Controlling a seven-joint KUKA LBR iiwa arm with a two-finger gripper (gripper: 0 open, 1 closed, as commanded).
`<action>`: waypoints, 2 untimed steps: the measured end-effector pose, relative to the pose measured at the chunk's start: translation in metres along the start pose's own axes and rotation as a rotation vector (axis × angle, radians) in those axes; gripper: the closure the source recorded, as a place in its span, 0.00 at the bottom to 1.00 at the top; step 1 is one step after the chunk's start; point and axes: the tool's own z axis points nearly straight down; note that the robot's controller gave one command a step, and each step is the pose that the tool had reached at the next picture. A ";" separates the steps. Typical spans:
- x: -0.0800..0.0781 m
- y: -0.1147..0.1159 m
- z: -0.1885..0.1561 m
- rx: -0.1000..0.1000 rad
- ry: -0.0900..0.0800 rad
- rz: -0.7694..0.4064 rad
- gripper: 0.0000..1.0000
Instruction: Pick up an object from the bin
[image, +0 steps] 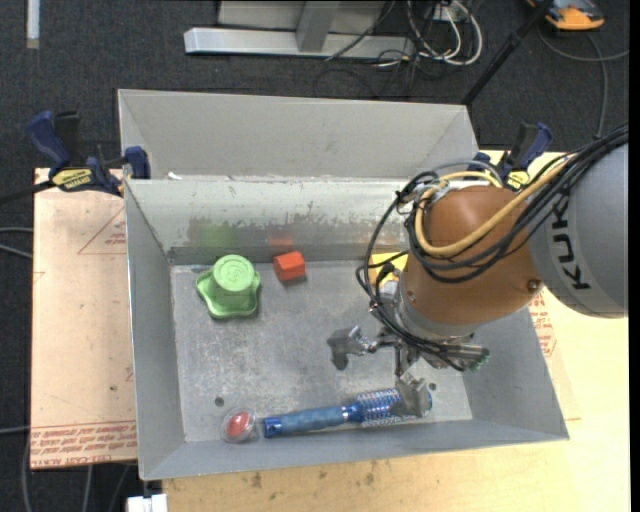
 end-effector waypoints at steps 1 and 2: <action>-0.005 -0.010 0.084 -0.004 0.005 -0.002 0.00; -0.007 -0.011 0.080 0.001 -0.002 -0.002 1.00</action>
Offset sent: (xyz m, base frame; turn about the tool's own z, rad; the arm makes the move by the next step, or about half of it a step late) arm 0.0116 -0.0042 -0.0799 -0.0031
